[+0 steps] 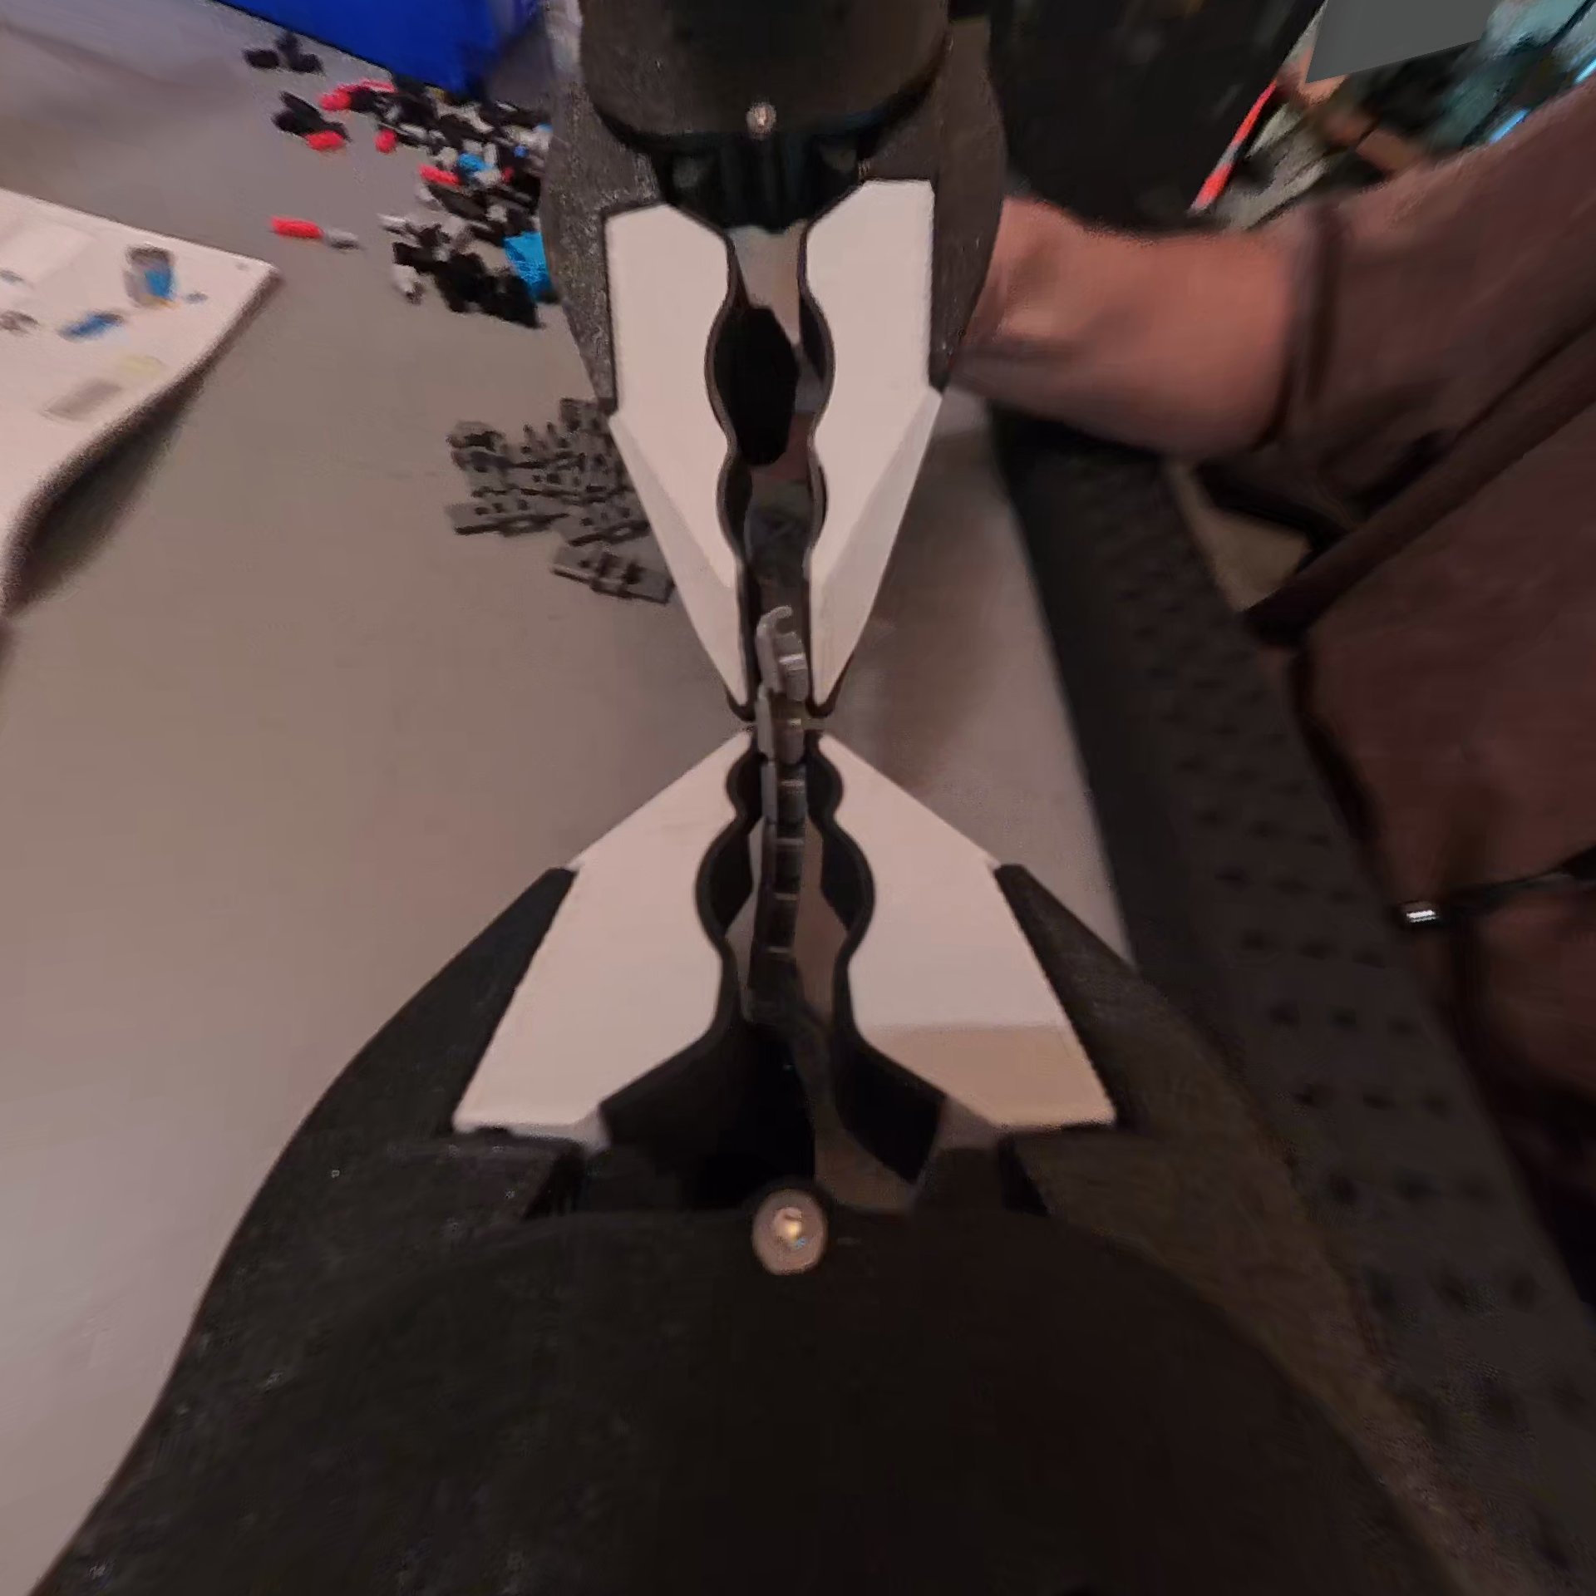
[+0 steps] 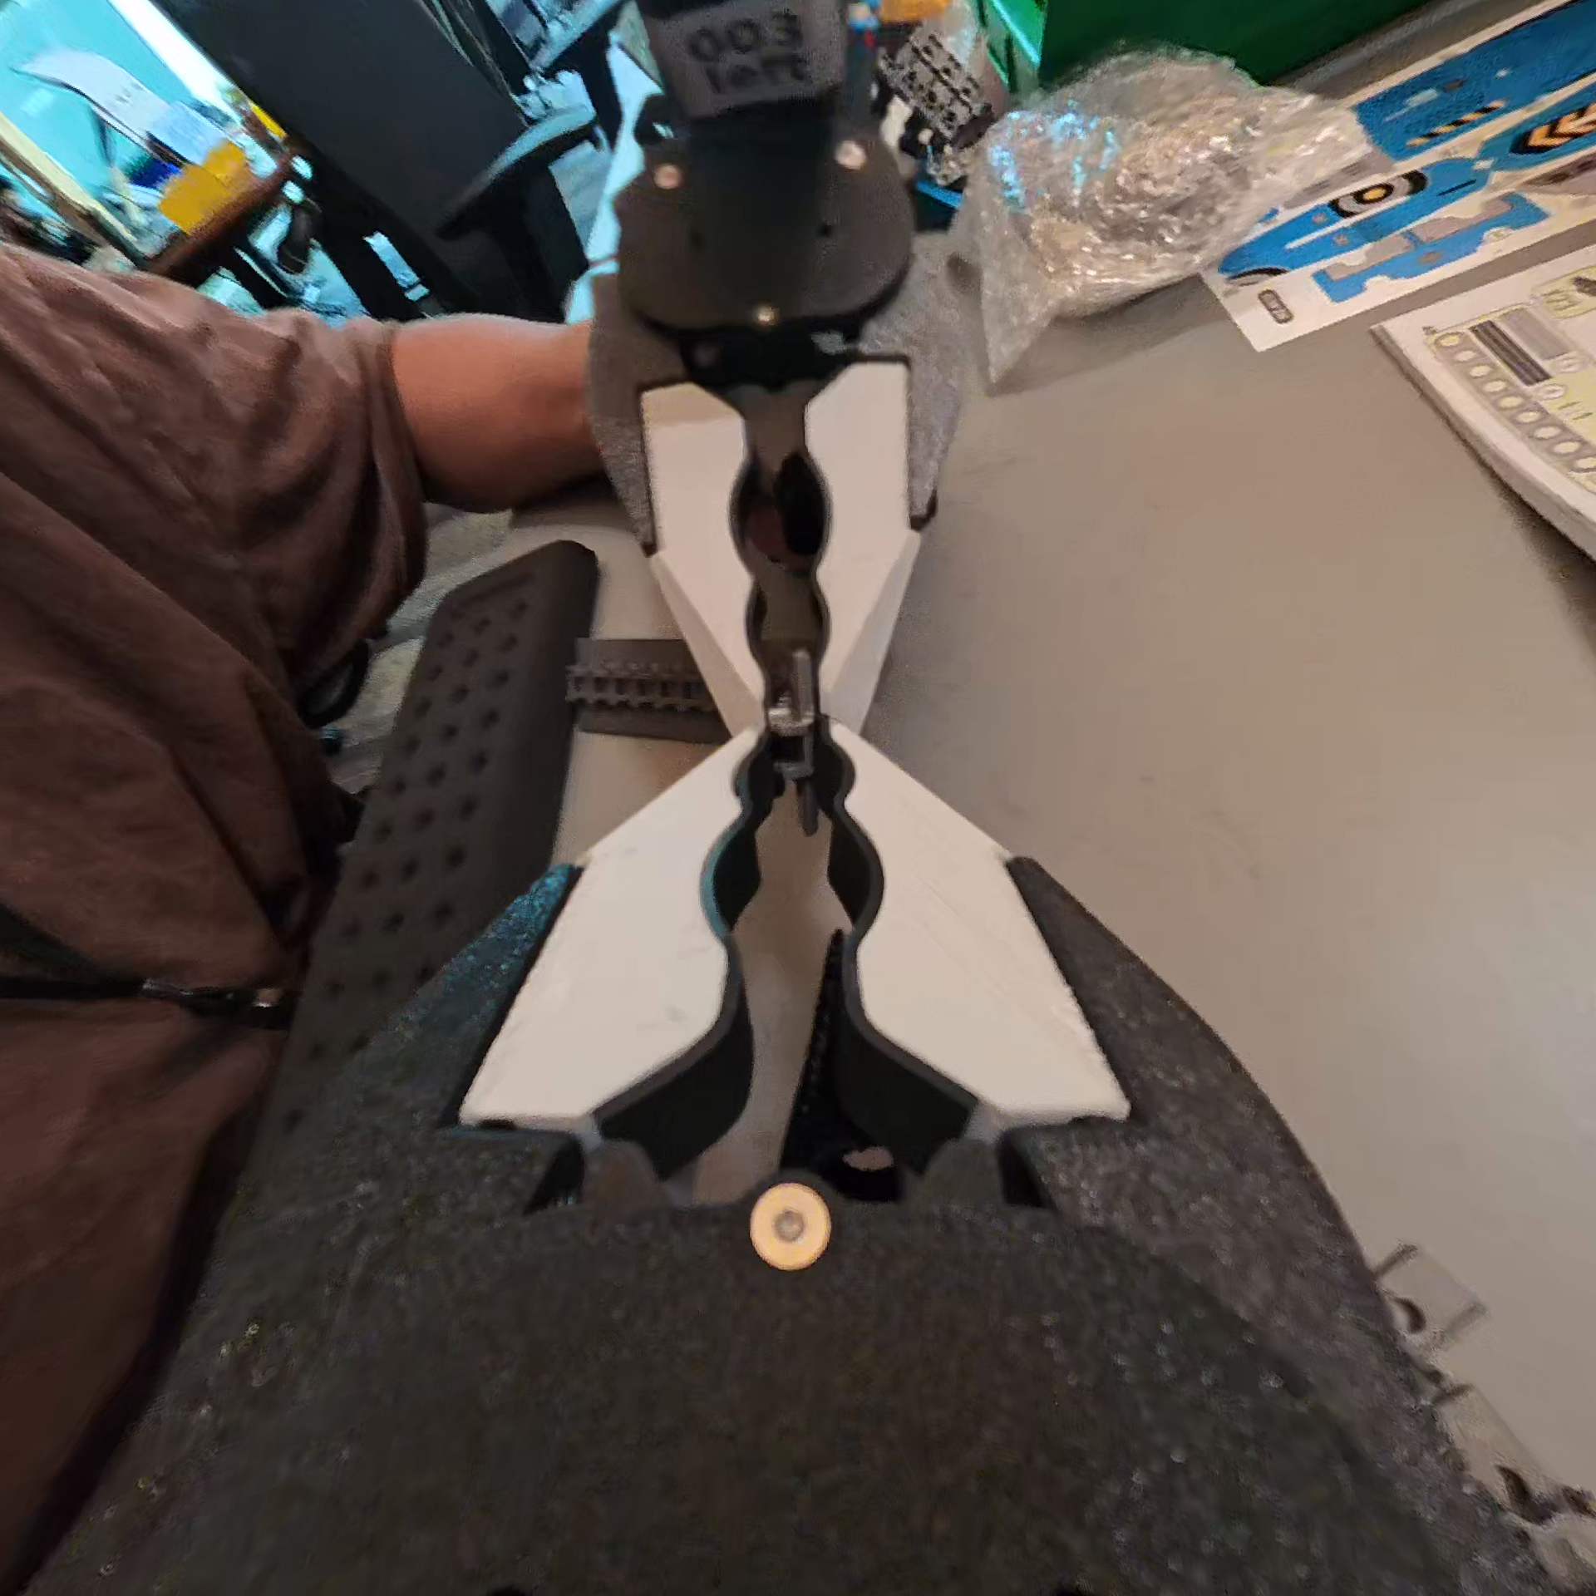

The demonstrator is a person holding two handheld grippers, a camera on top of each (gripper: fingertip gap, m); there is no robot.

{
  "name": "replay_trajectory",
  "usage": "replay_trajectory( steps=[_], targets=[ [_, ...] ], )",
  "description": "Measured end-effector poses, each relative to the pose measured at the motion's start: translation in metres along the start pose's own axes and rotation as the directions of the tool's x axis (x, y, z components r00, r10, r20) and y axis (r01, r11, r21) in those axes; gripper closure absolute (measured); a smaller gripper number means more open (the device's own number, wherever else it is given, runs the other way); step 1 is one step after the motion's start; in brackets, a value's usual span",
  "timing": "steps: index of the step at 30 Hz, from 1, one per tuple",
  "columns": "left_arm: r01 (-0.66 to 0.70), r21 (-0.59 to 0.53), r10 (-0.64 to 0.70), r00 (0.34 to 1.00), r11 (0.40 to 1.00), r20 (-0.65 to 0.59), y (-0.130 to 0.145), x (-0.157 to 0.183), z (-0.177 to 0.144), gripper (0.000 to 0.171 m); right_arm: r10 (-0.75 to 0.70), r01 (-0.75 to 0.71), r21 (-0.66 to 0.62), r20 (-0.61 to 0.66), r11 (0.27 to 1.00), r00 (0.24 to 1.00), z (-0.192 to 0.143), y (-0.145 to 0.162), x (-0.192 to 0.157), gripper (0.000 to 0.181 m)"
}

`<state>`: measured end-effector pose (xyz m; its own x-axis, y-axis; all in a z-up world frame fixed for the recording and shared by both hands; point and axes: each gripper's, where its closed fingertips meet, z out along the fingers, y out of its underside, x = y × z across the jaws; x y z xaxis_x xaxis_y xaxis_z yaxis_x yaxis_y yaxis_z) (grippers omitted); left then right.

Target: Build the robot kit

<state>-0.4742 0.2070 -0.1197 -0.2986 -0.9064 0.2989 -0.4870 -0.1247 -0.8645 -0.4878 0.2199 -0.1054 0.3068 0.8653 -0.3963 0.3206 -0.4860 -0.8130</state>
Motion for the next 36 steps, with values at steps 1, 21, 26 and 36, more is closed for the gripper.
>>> replay_trajectory(
  steps=[1, 21, 26, 36],
  targets=[
    [-0.054, -0.023, 0.055, 0.998, 0.998, 0.045, 0.003, -0.002, 0.001, 0.165, -0.015, 0.015, -0.017, -0.018, 1.000, 1.000, 0.001, 0.002, 0.002, 0.173],
    [-0.174, -0.077, 0.181, 0.979, 0.982, 0.092, 0.009, -0.001, 0.006, 0.164, 0.038, -0.036, -0.047, 0.034, 0.998, 0.999, 0.003, 0.013, 0.003, 0.172],
    [-0.117, -0.066, 0.122, 0.988, 0.991, 0.091, 0.008, -0.005, 0.006, 0.164, 0.105, -0.103, -0.049, 0.039, 0.993, 0.994, -0.001, 0.014, 0.009, 0.161],
    [-0.041, -0.062, 0.046, 0.995, 0.997, 0.087, 0.009, -0.009, 0.005, 0.165, -0.010, 0.008, -0.046, -0.040, 0.999, 0.999, -0.003, 0.010, 0.011, 0.172]
  ],
)
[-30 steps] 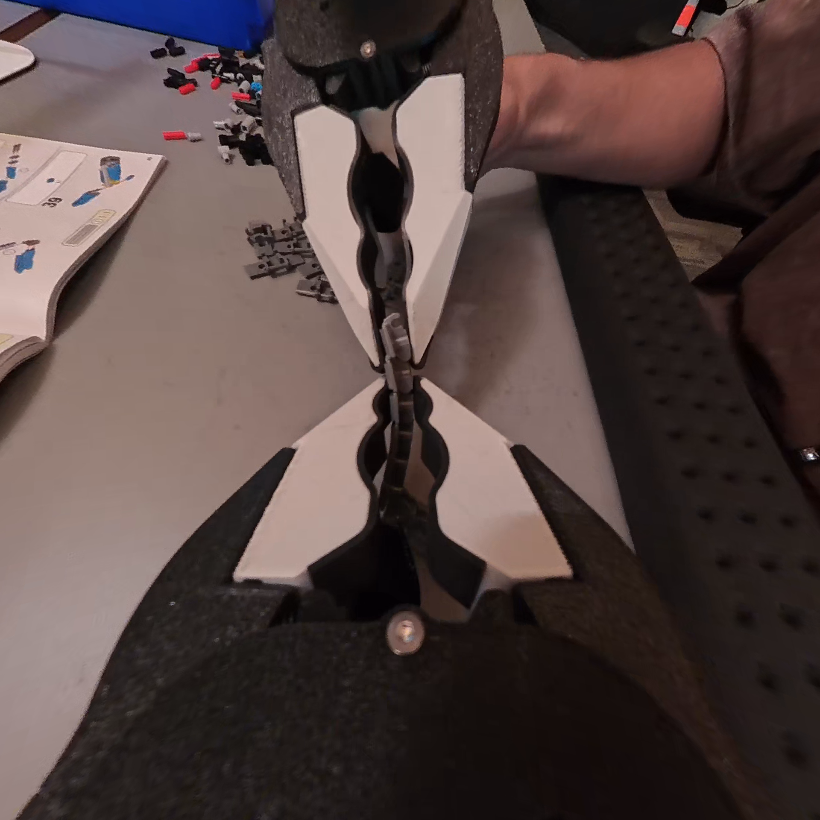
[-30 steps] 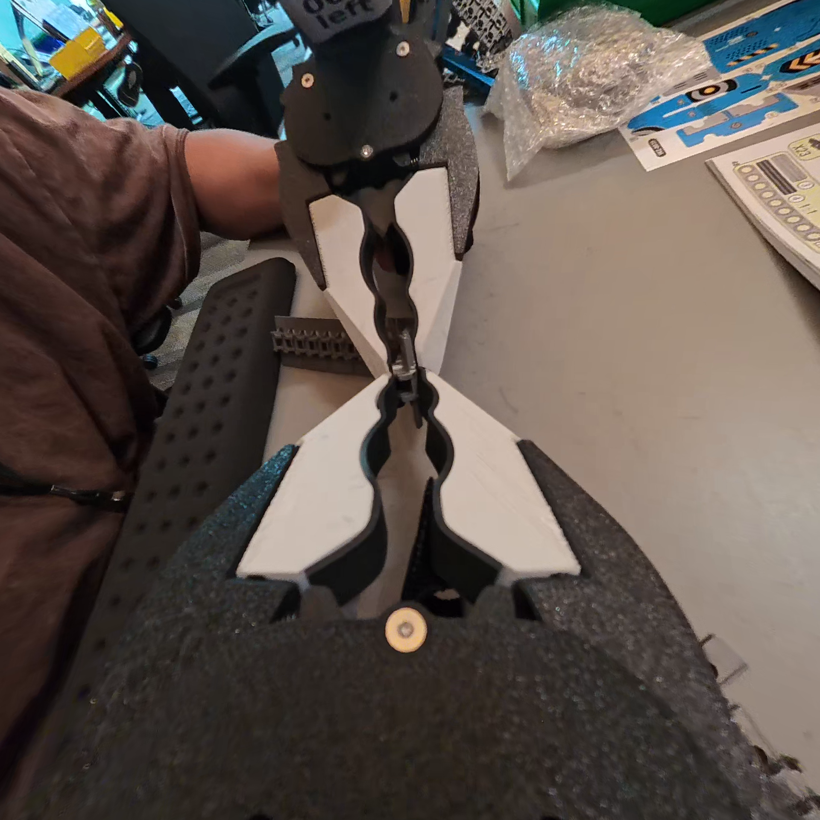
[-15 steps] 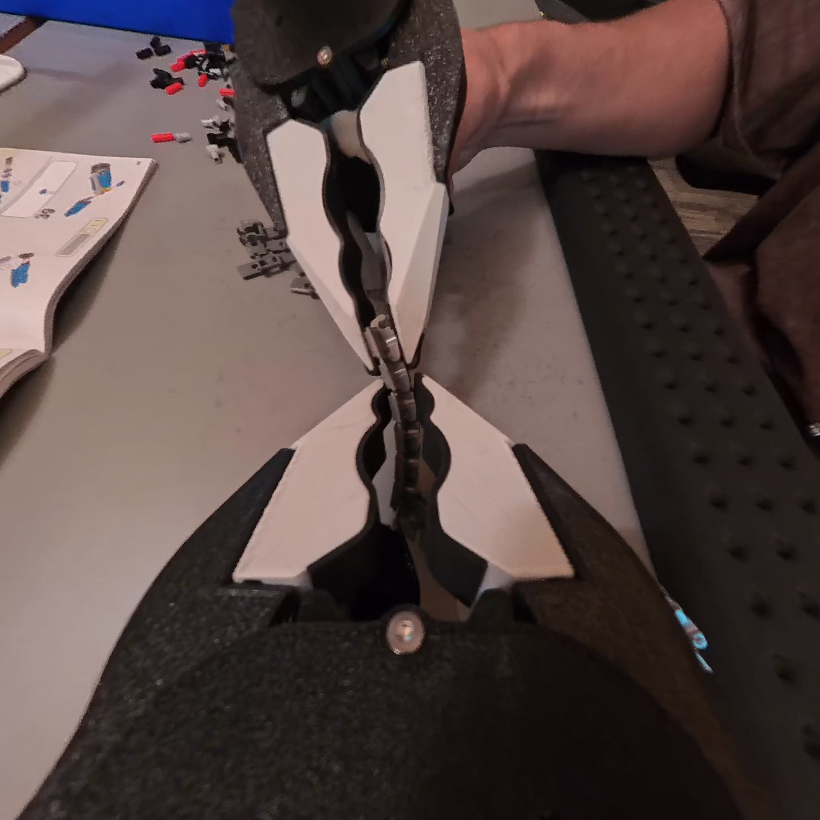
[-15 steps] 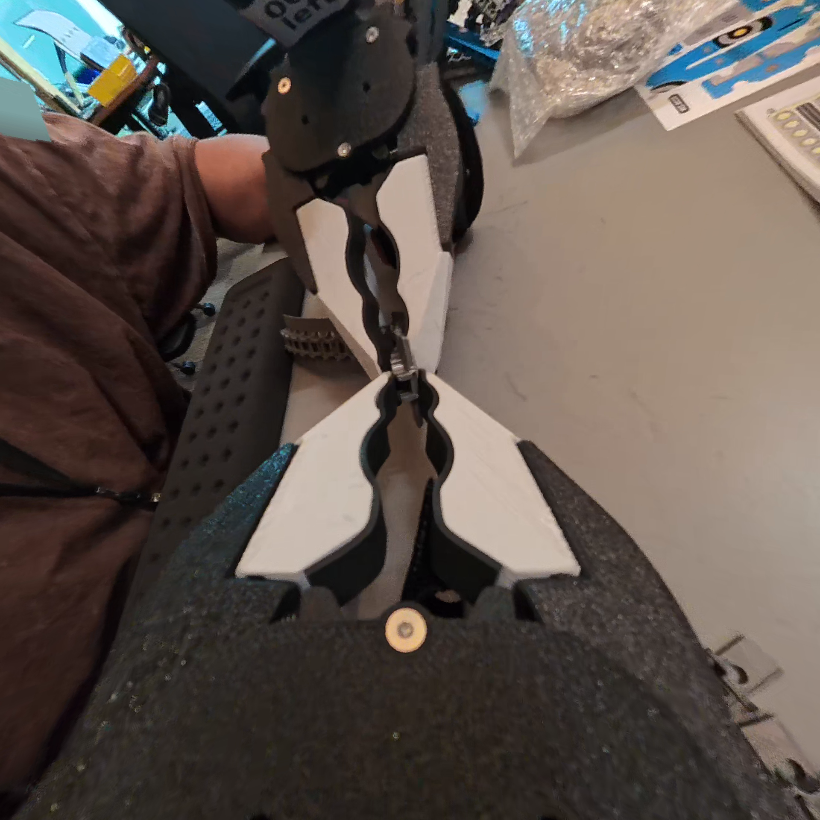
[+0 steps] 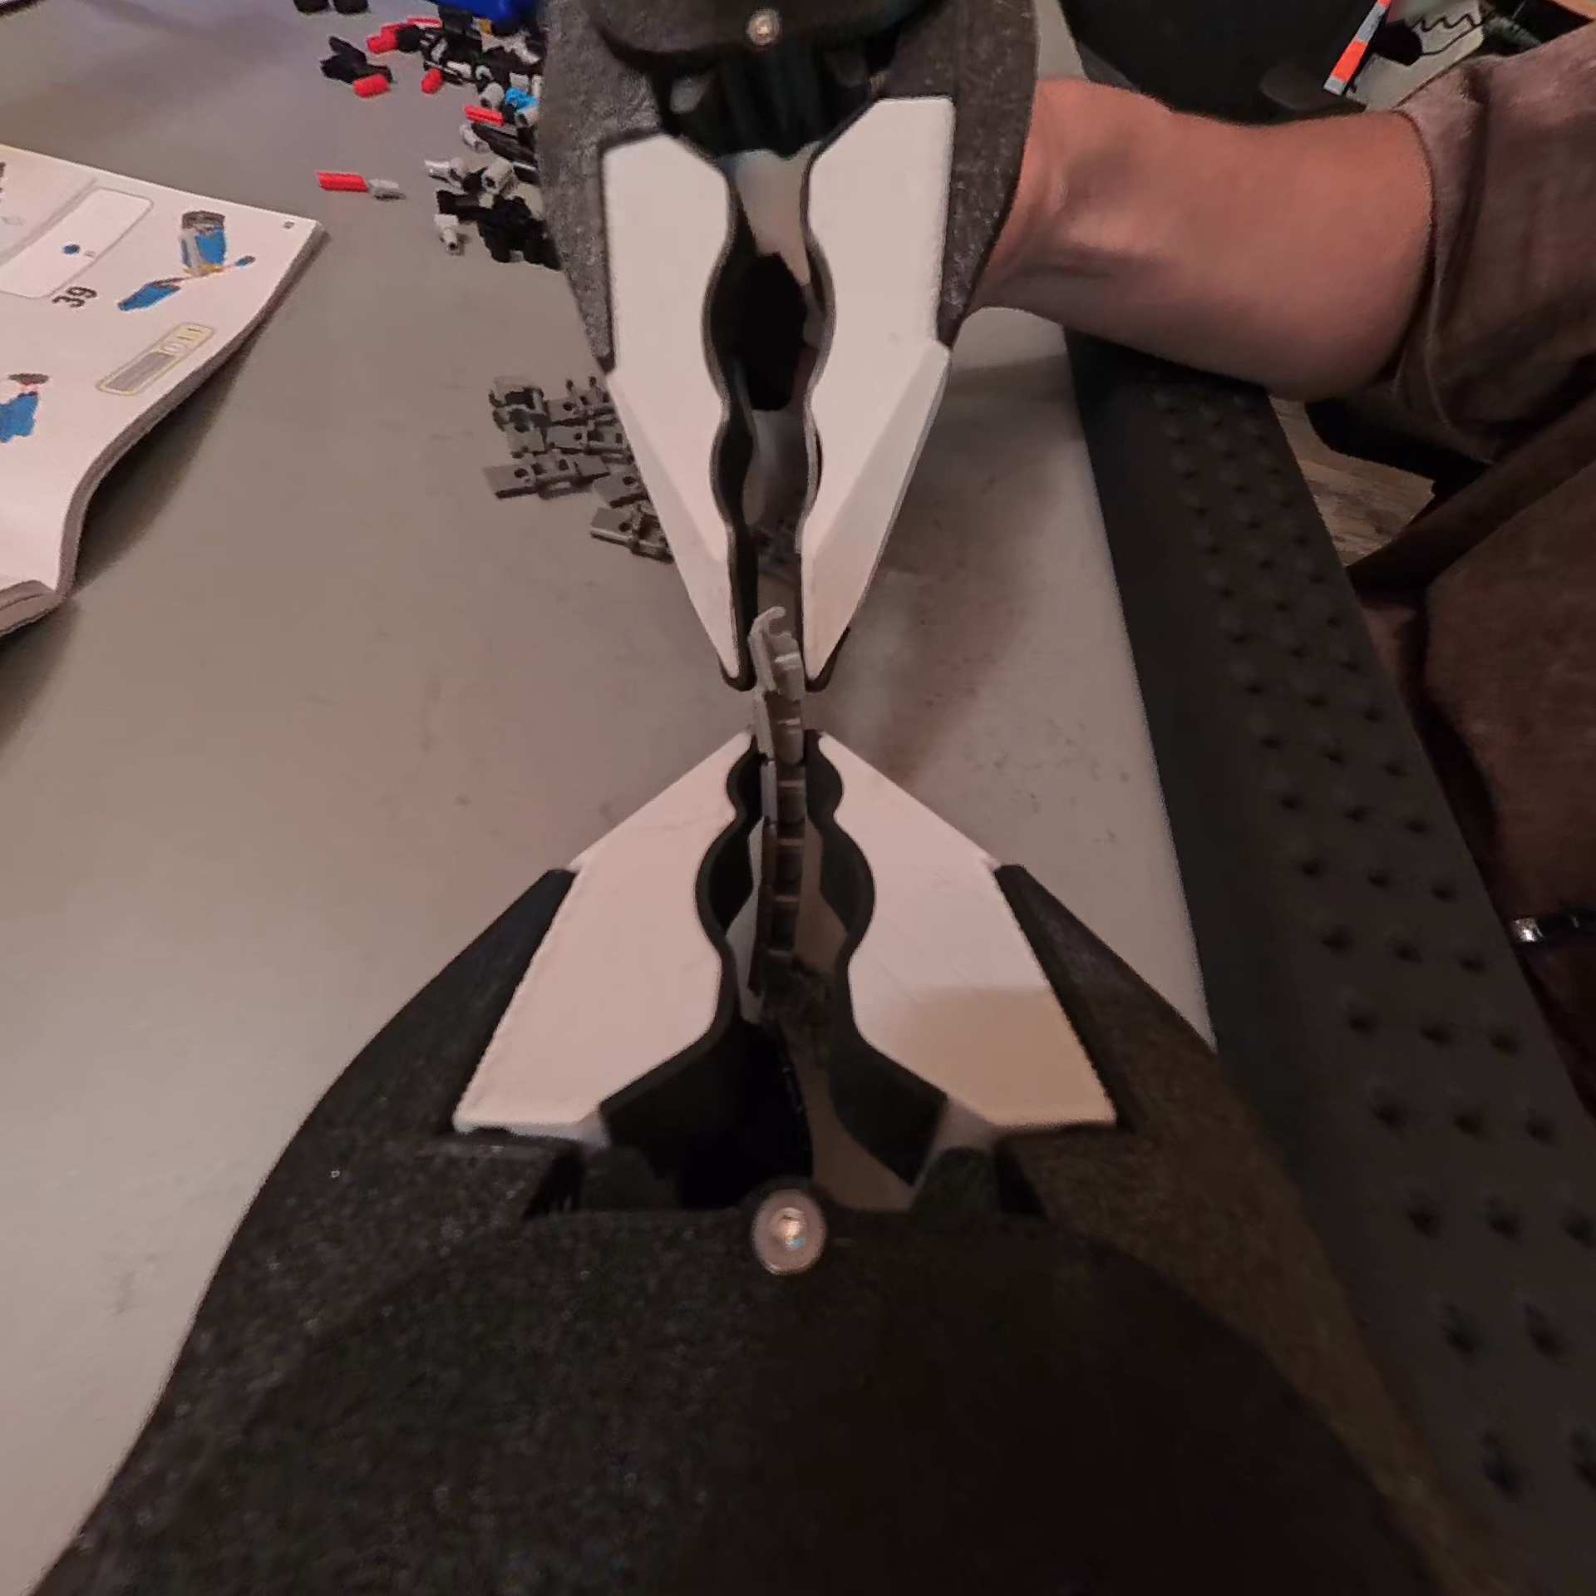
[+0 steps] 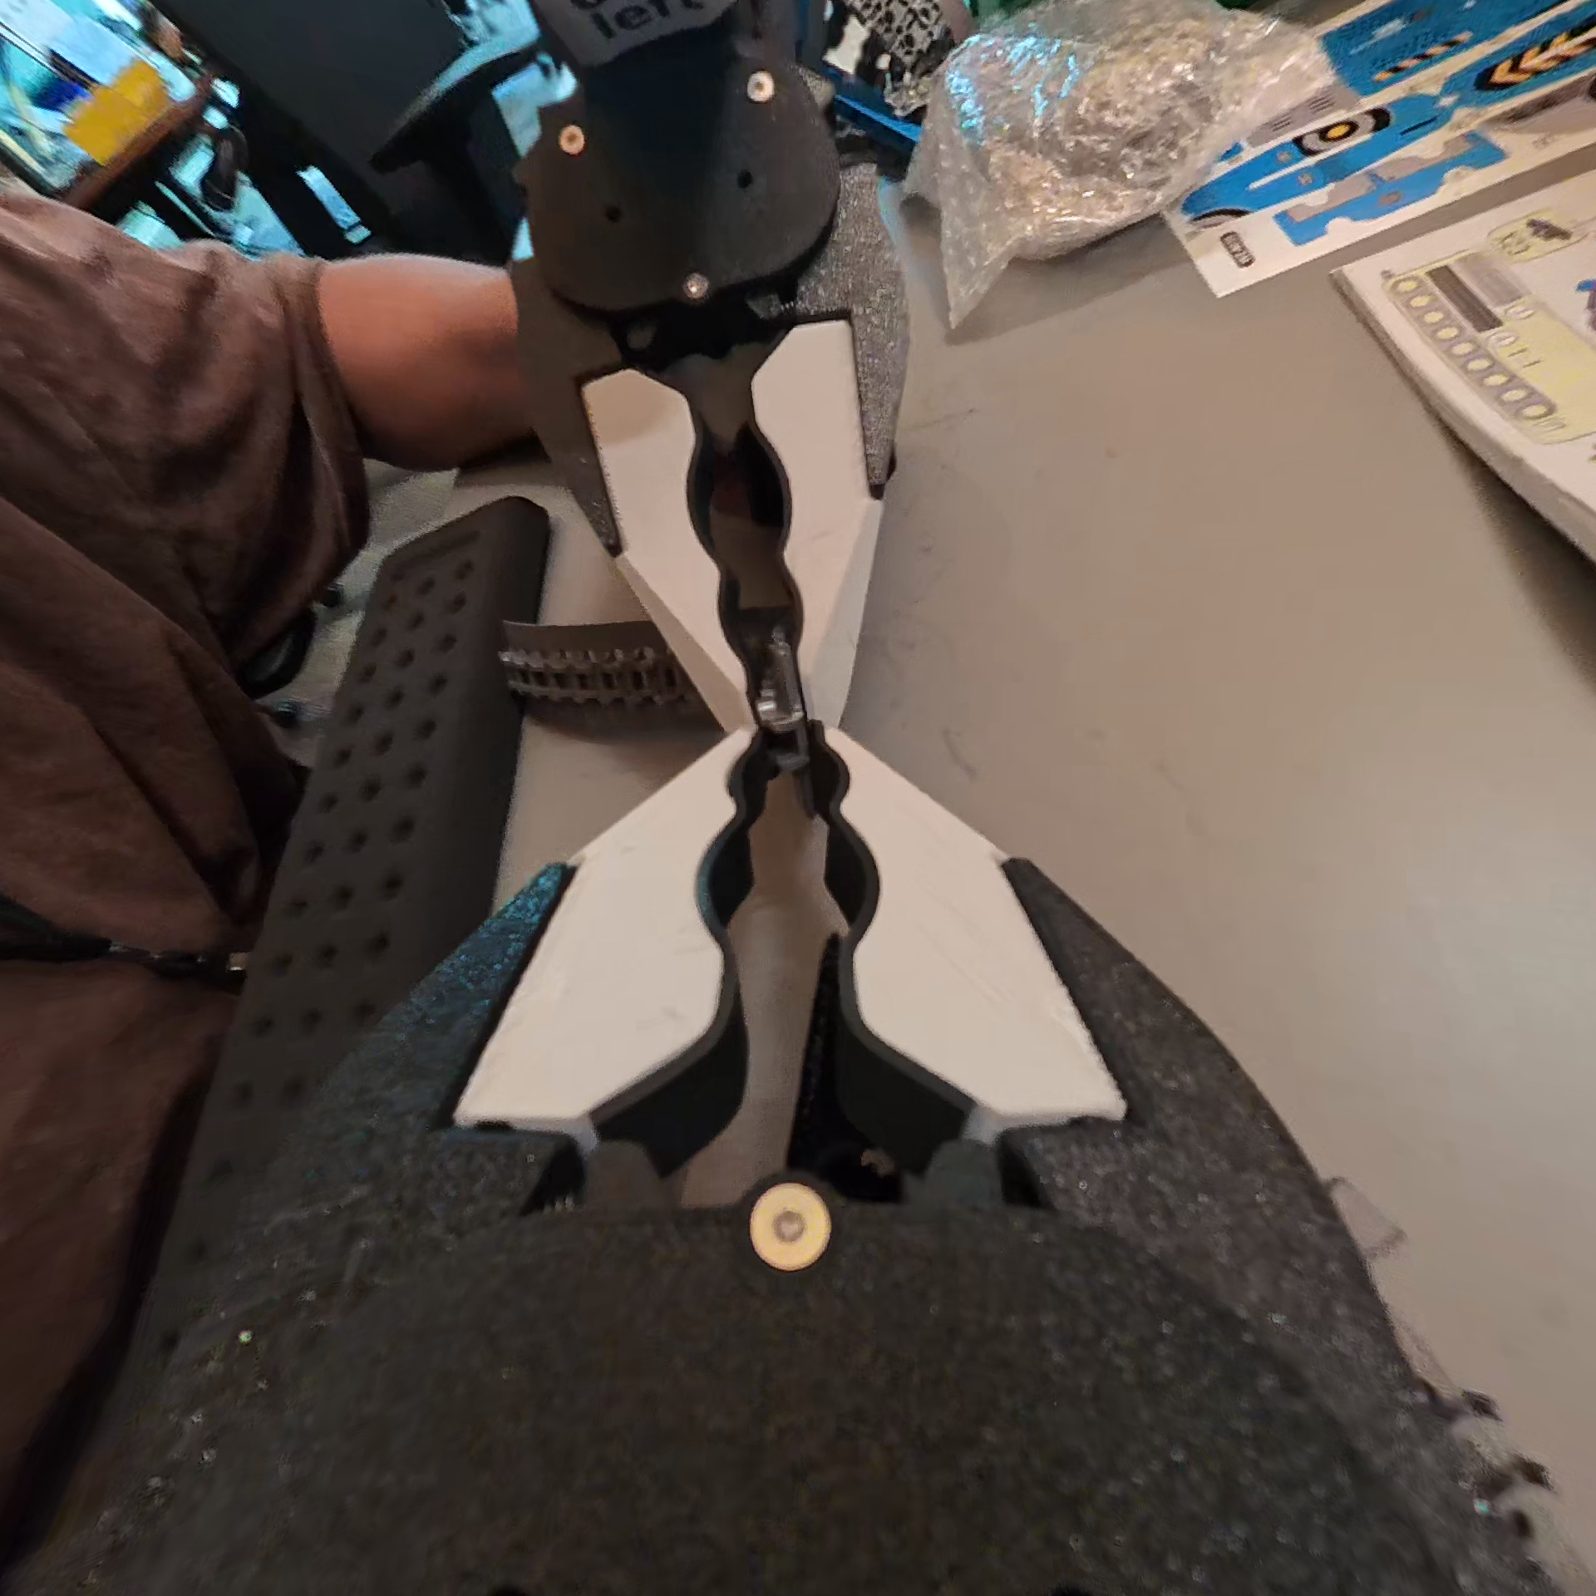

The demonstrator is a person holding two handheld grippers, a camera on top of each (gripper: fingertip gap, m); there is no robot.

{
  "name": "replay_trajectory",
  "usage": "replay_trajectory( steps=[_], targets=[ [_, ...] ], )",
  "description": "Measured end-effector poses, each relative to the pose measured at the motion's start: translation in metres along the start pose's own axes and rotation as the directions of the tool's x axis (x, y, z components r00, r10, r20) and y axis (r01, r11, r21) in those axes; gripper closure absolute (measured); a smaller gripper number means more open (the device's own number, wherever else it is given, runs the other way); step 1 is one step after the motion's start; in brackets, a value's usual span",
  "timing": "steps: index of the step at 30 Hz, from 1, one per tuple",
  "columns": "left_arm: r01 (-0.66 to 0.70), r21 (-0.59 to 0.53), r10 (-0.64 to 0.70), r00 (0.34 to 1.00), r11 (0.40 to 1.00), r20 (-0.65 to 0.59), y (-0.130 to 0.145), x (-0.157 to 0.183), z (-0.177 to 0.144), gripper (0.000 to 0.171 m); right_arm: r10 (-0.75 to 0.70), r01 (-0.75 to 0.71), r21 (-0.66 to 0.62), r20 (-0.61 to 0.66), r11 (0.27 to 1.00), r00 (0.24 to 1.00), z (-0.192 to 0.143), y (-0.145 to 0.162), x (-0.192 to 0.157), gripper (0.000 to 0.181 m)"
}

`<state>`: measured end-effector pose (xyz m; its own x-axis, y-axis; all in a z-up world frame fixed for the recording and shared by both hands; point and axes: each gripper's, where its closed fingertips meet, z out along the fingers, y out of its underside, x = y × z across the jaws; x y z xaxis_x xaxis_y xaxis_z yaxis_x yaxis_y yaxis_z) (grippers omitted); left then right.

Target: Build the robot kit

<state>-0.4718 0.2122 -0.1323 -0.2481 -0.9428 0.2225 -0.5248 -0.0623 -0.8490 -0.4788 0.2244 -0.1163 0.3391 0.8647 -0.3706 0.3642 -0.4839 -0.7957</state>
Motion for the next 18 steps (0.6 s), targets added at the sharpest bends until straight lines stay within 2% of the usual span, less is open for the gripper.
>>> replay_trajectory(
  steps=[6, 18],
  targets=[
    [-0.024, -0.002, 0.025, 0.998, 1.000, 0.058, 0.000, -0.005, -0.001, 0.166, -0.065, 0.060, -0.040, -0.135, 0.997, 0.989, 0.001, -0.001, 0.007, 0.173],
    [-0.097, -0.038, 0.101, 0.986, 0.995, 0.130, 0.003, -0.008, 0.001, 0.165, -0.204, 0.168, -0.147, -0.278, 0.975, 0.939, 0.004, 0.001, 0.012, 0.175]
  ],
)
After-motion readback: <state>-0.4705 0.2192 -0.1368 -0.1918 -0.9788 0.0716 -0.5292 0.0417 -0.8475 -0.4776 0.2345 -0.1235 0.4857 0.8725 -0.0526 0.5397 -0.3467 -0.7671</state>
